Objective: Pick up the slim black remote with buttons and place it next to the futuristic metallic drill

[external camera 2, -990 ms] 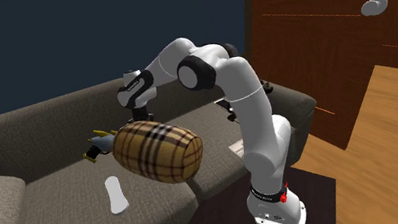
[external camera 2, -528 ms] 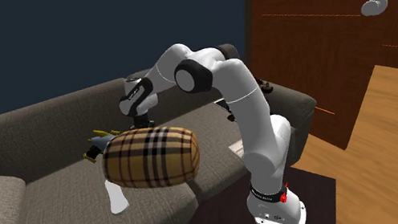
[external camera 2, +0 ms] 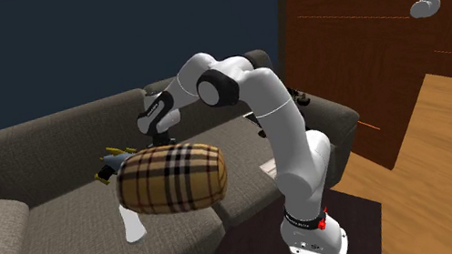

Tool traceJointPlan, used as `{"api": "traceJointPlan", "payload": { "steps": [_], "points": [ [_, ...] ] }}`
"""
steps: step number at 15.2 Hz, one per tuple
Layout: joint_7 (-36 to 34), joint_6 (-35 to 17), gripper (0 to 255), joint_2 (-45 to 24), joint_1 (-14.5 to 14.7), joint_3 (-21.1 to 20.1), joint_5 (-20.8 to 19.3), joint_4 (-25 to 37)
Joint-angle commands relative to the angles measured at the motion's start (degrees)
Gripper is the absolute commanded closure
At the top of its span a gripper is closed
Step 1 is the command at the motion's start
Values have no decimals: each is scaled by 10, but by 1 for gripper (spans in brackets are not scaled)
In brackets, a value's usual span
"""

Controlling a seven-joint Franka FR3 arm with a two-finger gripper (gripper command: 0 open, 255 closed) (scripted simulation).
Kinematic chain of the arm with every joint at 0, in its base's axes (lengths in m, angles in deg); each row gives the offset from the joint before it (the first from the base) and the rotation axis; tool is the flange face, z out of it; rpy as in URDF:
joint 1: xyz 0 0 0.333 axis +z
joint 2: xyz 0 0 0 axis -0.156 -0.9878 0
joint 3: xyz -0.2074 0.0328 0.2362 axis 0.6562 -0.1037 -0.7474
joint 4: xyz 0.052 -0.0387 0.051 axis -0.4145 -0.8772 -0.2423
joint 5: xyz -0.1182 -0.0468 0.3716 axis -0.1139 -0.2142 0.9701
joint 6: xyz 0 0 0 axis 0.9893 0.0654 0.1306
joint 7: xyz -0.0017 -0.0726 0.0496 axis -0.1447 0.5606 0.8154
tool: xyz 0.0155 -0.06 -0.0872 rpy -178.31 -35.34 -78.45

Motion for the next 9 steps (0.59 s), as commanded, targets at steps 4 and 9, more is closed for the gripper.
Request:
{"api": "traceJointPlan", "payload": {
  "steps": [4,9],
  "points": [
    [0,9,0,-8,0,-1,0,-17],
    [0,17,0,-12,-1,0,0,-5]
  ]
}}
